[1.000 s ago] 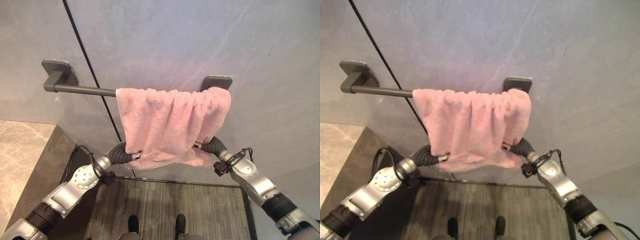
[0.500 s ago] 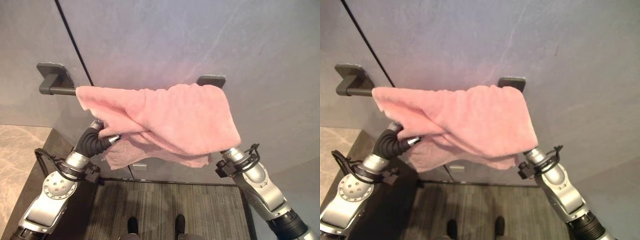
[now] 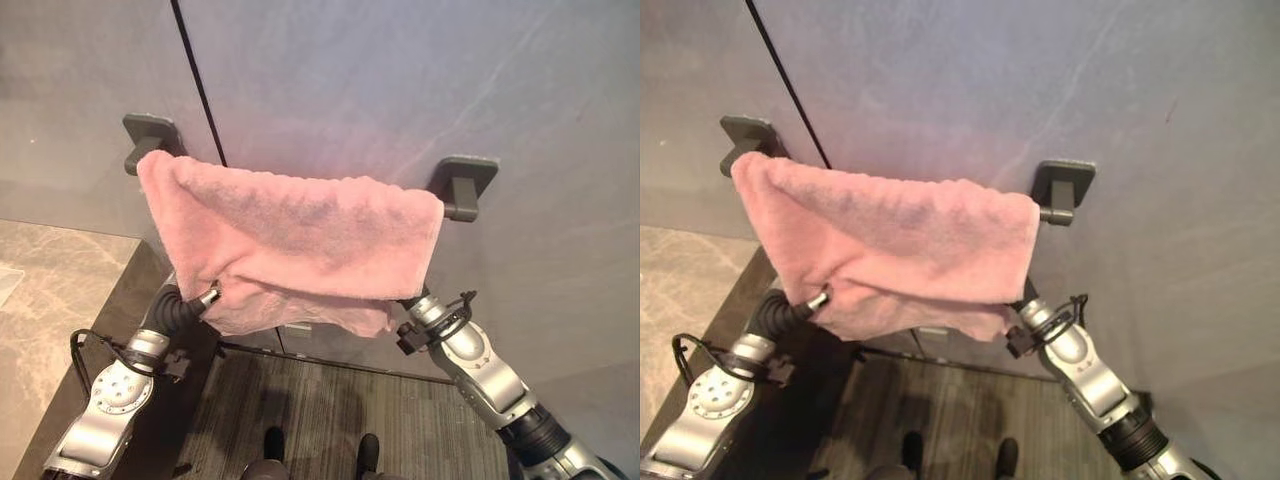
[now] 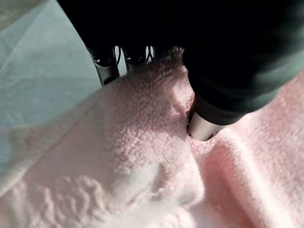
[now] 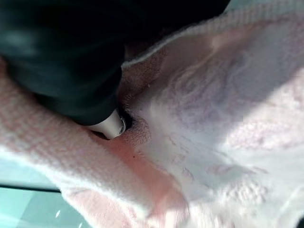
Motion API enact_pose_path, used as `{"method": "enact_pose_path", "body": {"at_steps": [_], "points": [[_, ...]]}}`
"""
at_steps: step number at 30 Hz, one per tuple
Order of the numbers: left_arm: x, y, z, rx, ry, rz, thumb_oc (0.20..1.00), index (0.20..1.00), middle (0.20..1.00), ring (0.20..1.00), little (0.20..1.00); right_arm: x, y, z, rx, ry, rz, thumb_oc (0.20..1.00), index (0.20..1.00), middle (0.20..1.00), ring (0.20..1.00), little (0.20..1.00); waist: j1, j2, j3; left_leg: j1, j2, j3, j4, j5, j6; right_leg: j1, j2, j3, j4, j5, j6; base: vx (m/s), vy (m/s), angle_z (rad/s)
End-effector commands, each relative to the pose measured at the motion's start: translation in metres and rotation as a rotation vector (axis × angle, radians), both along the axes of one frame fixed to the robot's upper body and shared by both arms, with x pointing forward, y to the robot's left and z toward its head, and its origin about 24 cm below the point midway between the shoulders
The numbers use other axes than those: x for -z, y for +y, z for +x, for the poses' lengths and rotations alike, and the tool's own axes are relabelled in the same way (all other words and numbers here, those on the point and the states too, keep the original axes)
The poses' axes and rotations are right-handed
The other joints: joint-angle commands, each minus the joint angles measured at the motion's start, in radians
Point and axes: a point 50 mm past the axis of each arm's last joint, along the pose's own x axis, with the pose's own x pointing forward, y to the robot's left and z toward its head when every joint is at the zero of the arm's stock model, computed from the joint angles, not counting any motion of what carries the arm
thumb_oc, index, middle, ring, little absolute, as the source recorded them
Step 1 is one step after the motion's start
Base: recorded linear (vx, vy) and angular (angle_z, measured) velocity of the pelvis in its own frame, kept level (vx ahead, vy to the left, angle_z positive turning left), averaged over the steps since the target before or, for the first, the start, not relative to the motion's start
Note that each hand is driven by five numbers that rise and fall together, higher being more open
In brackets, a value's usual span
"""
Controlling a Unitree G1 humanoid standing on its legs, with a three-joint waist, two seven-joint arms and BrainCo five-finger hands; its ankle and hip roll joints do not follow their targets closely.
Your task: Put brush and paste in cup on sink, flatten towel.
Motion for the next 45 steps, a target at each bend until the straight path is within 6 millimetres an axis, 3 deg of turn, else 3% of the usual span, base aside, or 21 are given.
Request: {"method": "enact_pose_path", "body": {"at_steps": [1,8,18,22,23,24,26,28,29,32,33,34,35,36,38,39,41,42,43,45], "points": [[-0.006,-0.009,0.010,0.062,-0.045,0.077,1.000,1.000,1.000,1.000,1.000,-0.015,-0.002,0.000,0.022,-0.070,0.094,1.000,1.000,1.000,1.000,1.000,-0.022,-0.032,-0.023,-0.040,-0.006,-0.033,0.006,0.004,0.002,0.060,-0.088,0.012,0.000,-0.012,0.092,0.00,0.000,0.00],[0.007,-0.012,0.009,0.028,-0.011,0.020,1.000,1.000,1.000,1.000,1.000,-0.008,-0.013,-0.001,0.102,-0.047,0.111,1.000,1.000,1.000,1.000,1.000,-0.038,-0.028,-0.034,-0.029,-0.001,-0.017,0.006,0.001,0.003,0.056,-0.087,0.028,0.000,-0.007,0.094,0.01,-0.002,-0.06],[0.034,0.000,0.003,-0.087,0.106,-0.125,1.000,1.000,1.000,1.000,1.000,0.007,-0.028,-0.001,0.174,0.027,0.092,1.000,1.000,1.000,1.000,1.000,-0.045,-0.021,-0.052,-0.010,0.008,-0.010,0.006,-0.001,-0.002,0.067,-0.083,0.030,0.000,-0.011,0.091,0.00,-0.003,-0.05],[0.065,0.006,-0.004,-0.160,0.236,-0.184,1.000,1.000,1.000,1.000,1.000,0.022,-0.036,-0.002,0.216,0.088,0.071,1.000,1.000,1.000,1.000,1.000,-0.052,-0.016,-0.060,-0.003,0.012,-0.009,0.006,0.001,-0.003,0.074,-0.081,0.028,0.000,-0.012,0.089,0.00,0.000,0.00],[0.085,0.009,-0.009,-0.214,0.315,-0.200,1.000,1.000,1.000,1.000,1.000,0.033,-0.039,-0.002,0.232,0.135,0.057,1.000,1.000,1.000,1.000,1.000,-0.056,-0.015,-0.064,0.000,0.012,-0.007,0.006,0.002,-0.004,0.076,-0.080,0.028,0.000,-0.011,0.088,0.00,-0.012,-0.04],[0.085,0.009,-0.009,-0.214,0.315,-0.200,1.000,1.000,1.000,1.000,1.000,0.033,-0.039,-0.002,0.232,0.135,0.056,1.000,1.000,1.000,1.000,1.000,-0.056,-0.014,-0.064,0.000,0.012,-0.007,0.006,0.002,-0.004,0.076,-0.080,0.028,0.000,-0.011,0.088,-0.01,-0.011,-0.04],[0.117,0.011,-0.017,-0.297,0.446,-0.238,1.000,1.000,1.000,1.000,1.000,0.044,-0.040,-0.003,0.244,0.185,0.041,1.000,1.000,1.000,1.000,1.000,-0.063,-0.013,-0.068,0.003,0.015,-0.003,0.006,0.003,-0.005,0.078,-0.079,0.031,0.000,-0.012,0.087,0.00,0.000,0.00],[0.144,0.010,-0.022,-0.356,0.553,-0.189,1.000,1.000,1.000,1.000,1.000,0.067,-0.042,-0.005,0.273,0.285,0.022,1.000,1.000,1.000,1.000,1.000,-0.077,-0.011,-0.076,0.007,0.018,0.001,0.006,0.005,-0.007,0.081,-0.077,0.033,0.000,-0.011,0.085,0.00,0.000,0.00],[0.144,0.010,-0.022,-0.355,0.552,-0.189,1.000,1.000,1.000,1.000,1.000,0.067,-0.042,-0.005,0.274,0.285,0.021,1.000,1.000,1.000,1.000,1.000,-0.076,-0.011,-0.075,0.008,0.018,0.001,0.006,0.005,-0.007,0.081,-0.076,0.034,0.000,-0.011,0.084,0.00,0.000,0.00],[0.178,0.008,-0.035,-0.409,0.721,-0.151,1.000,1.000,1.000,1.000,1.000,0.102,-0.045,-0.011,0.301,0.429,-0.032,1.000,1.000,1.000,1.000,1.000,-0.092,-0.007,-0.083,0.015,0.023,0.012,0.006,0.004,-0.010,0.081,-0.073,0.040,0.000,-0.009,0.082,0.00,-0.003,-0.03],[0.203,0.009,-0.048,-0.412,0.876,-0.024,1.000,1.000,1.000,1.000,1.000,0.134,-0.052,-0.018,0.342,0.552,-0.130,1.000,1.000,1.000,1.000,1.000,-0.106,-0.004,-0.085,0.024,0.027,0.020,0.006,0.003,-0.012,0.085,-0.071,0.050,0.000,-0.010,0.080,-0.02,-0.008,-0.11],[0.203,0.009,-0.048,-0.412,0.875,-0.024,1.000,1.000,1.000,1.000,1.000,0.134,-0.052,-0.018,0.342,0.552,-0.129,1.000,1.000,1.000,1.000,1.000,-0.106,-0.004,-0.087,0.021,0.028,0.020,0.006,0.004,-0.012,0.082,-0.071,0.050,0.000,-0.008,0.080,-0.02,-0.007,-0.11],[0.209,0.008,-0.051,-0.408,0.912,0.037,1.000,1.000,1.000,1.000,1.000,0.148,-0.056,-0.022,0.366,0.602,-0.172,1.000,1.000,1.000,1.000,1.000,-0.112,-0.003,-0.090,0.023,0.029,0.023,0.006,0.003,-0.013,0.080,-0.069,0.053,0.000,-0.008,0.079,-0.01,-0.006,-0.14],[0.222,0.005,-0.061,-0.397,0.992,0.148,1.000,1.000,1.000,1.000,1.000,0.183,-0.068,-0.035,0.455,0.751,-0.255,1.000,1.000,1.000,1.000,1.000,-0.123,-0.002,-0.097,0.030,0.033,0.031,0.006,0.001,-0.015,0.080,-0.067,0.061,0.000,-0.008,0.078,-0.01,-0.004,-0.16],[0.226,0.006,-0.065,-0.402,1.025,0.162,1.000,1.000,1.000,1.000,1.000,0.190,-0.072,-0.037,0.469,0.768,-0.324,1.000,1.000,1.000,1.000,1.000,-0.125,-0.001,-0.097,0.033,0.034,0.035,0.006,0.000,-0.016,0.081,-0.066,0.065,0.000,-0.008,0.078,-0.01,0.002,-0.23],[0.237,0.008,-0.085,-0.422,1.123,0.198,1.000,1.000,1.000,1.000,1.000,0.223,-0.089,-0.062,0.548,0.935,-0.442,1.000,1.000,1.000,1.000,1.000,-0.131,0.004,-0.102,0.041,0.037,0.041,0.006,-0.002,-0.017,0.081,-0.063,0.074,0.000,-0.009,0.075,-0.01,0.003,-0.14],[0.240,0.009,-0.092,-0.438,1.155,0.181,1.000,1.000,1.000,1.000,1.000,0.228,-0.091,-0.067,0.552,0.963,-0.466,1.000,1.000,1.000,1.000,1.000,-0.132,0.004,-0.103,0.043,0.038,0.043,0.006,-0.002,-0.017,0.082,-0.062,0.075,0.000,-0.010,0.075,0.00,0.000,-0.07],[0.242,0.011,-0.099,-0.463,1.188,0.165,1.000,1.000,1.000,1.000,1.000,0.240,-0.097,-0.085,0.599,1.058,-0.453,1.000,1.000,1.000,1.000,1.000,-0.132,0.006,-0.106,0.046,0.039,0.043,0.006,-0.002,-0.018,0.084,-0.061,0.076,0.000,-0.011,0.074,0.01,0.000,-0.11],[0.242,0.011,-0.099,-0.463,1.188,0.165,1.000,1.000,1.000,1.000,1.000,0.240,-0.097,-0.085,0.599,1.057,-0.453,1.000,1.000,1.000,1.000,1.000,-0.132,0.006,-0.106,0.046,0.039,0.043,0.006,-0.002,-0.018,0.084,-0.061,0.076,0.000,-0.011,0.074,0.02,-0.002,-0.07],[0.246,0.012,-0.109,-0.478,1.229,0.152,1.000,1.000,1.000,1.000,1.000,0.253,-0.103,-0.106,0.645,1.170,-0.456,1.000,1.000,1.000,1.000,1.000,-0.132,0.007,-0.110,0.050,0.040,0.043,0.006,-0.004,-0.019,0.087,-0.062,0.074,0.000,-0.012,0.073,0.00,0.000,0.00]]}}
